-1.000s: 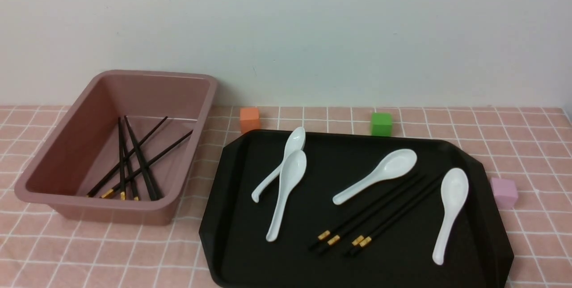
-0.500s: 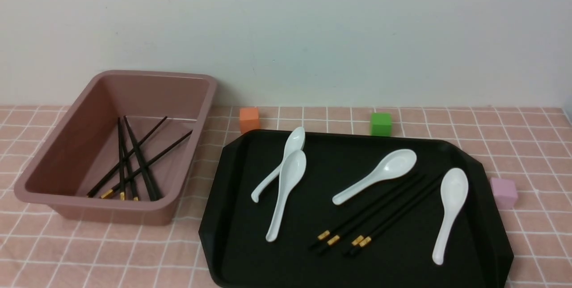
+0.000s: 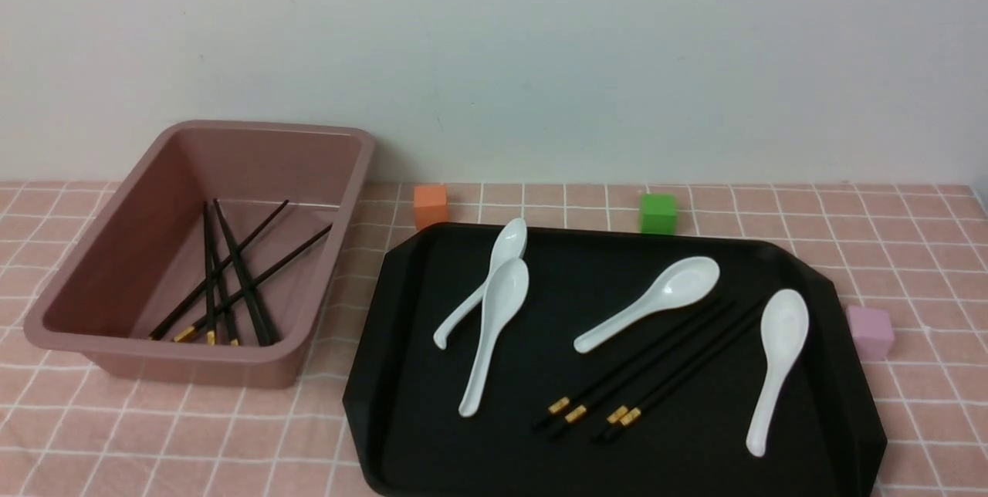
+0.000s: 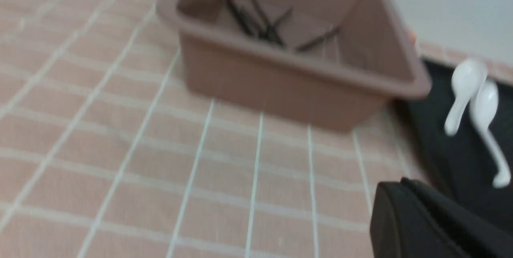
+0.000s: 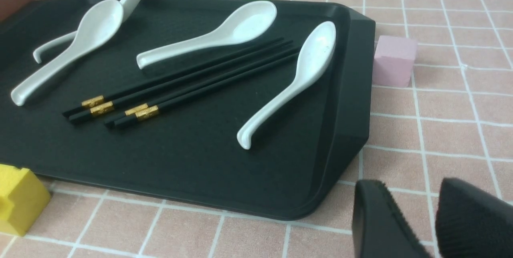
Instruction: On pink tablecloth take chopsticks from black tray and put them in box.
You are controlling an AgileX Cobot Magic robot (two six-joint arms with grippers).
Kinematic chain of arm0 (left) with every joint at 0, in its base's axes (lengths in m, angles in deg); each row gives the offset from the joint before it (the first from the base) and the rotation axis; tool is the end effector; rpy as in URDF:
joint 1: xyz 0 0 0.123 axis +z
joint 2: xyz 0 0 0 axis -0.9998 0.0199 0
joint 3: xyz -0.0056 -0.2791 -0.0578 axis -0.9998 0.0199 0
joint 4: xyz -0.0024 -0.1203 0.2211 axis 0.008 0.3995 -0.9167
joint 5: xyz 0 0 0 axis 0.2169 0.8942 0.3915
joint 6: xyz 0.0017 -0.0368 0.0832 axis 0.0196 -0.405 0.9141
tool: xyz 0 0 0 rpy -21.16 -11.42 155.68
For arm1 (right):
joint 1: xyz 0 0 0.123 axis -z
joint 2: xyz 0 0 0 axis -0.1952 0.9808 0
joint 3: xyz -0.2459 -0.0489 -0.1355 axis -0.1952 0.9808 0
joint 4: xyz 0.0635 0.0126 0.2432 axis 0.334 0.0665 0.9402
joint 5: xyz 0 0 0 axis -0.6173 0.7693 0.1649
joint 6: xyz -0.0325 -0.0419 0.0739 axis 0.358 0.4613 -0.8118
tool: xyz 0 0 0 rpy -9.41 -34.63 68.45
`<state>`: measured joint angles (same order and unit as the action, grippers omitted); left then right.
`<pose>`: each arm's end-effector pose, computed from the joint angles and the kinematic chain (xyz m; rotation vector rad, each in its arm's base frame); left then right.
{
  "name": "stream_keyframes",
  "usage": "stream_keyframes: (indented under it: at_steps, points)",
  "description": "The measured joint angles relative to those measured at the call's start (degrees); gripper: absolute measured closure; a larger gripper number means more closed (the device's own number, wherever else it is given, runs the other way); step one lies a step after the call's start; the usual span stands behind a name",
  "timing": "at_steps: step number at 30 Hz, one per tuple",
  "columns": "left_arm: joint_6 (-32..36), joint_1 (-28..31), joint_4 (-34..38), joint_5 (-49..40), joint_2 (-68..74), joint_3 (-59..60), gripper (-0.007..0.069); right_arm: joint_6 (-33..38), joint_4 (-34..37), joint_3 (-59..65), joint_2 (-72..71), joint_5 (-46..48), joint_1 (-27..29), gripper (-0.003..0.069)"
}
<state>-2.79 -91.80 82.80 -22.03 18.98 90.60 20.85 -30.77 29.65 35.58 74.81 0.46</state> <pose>0.0529 -0.0051 0.1727 -0.2748 1.8481 -0.3134 0.0511 0.0086 0.1740 -0.0507 1.8849 0.2040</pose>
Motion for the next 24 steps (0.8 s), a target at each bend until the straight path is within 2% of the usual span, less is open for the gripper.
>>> stream_keyframes:
  at_steps: [11, 24]
  points:
    - [0.4, 0.1, 5.9, -1.9, 0.0, 0.2, 0.0638, 0.0, 0.0, 0.0, 0.0, 0.0, 0.0, 0.0419]
    - [0.4, 0.1, 6.4, -1.9, 0.0, 0.2, 0.0636, 0.0, 0.0, 0.0, 0.0, 0.0, 0.0, 0.0419]
